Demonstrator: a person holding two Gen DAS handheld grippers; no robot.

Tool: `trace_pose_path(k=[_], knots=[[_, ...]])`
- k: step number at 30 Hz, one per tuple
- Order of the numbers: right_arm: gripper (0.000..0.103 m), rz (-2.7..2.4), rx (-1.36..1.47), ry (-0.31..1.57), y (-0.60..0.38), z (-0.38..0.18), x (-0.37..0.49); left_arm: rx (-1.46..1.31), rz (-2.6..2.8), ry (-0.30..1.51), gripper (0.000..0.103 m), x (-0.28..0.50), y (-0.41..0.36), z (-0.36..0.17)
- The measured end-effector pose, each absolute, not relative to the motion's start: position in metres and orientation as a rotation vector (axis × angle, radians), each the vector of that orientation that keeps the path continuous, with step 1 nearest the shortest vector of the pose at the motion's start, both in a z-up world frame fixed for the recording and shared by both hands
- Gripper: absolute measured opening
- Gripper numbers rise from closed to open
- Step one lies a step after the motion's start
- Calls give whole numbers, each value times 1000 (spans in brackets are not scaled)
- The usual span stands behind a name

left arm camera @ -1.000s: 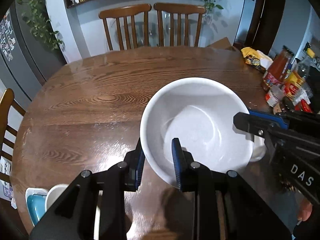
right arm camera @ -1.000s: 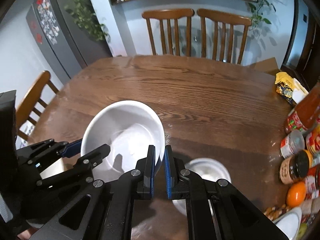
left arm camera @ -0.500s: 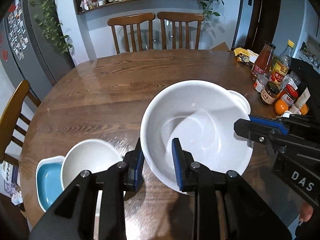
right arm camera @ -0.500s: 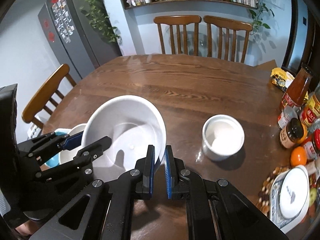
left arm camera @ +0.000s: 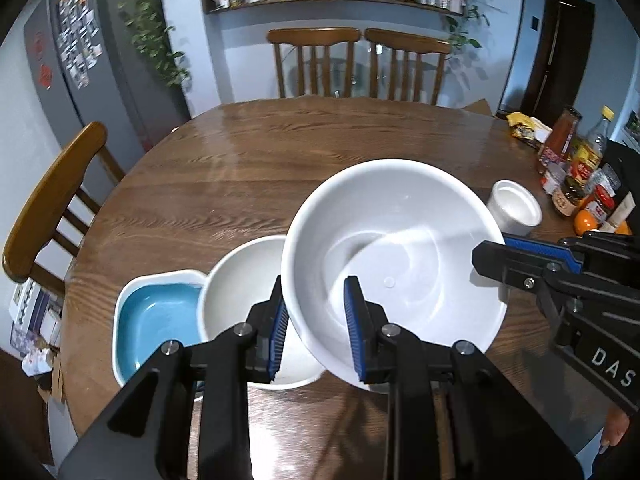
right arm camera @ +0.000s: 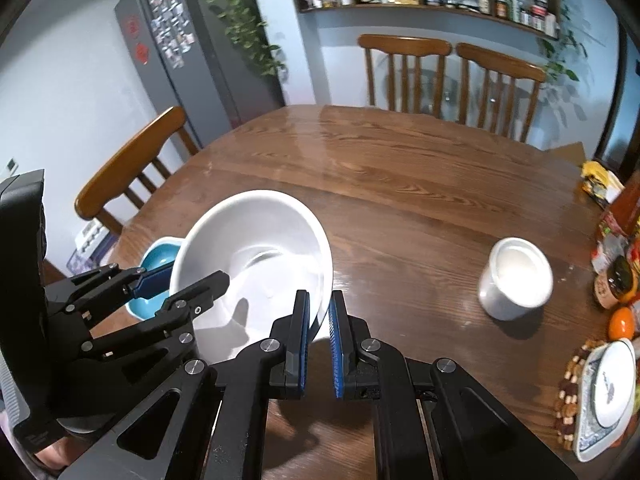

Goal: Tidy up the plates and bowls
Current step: 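Lift the smaller white bowl and carry it over the large white bowl, then lower the smaller white bowl into the large white bowl with the left gripper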

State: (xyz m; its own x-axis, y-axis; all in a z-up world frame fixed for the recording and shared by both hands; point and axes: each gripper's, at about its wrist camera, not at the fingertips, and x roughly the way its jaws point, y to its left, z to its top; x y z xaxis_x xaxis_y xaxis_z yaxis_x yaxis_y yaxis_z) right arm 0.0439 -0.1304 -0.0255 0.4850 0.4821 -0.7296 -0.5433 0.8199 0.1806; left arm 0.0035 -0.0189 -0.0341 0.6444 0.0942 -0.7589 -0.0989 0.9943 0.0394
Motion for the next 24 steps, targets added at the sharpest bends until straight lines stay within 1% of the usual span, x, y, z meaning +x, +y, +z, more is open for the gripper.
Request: trace_pose_path(k=[12,24], knots=[[11,686,-110,992,-65,-65,51,-79,176,975,24,13,40,-74],[11,673,-138,1082,-43,-86,60,-45,169,1039,25,20,48,-95]])
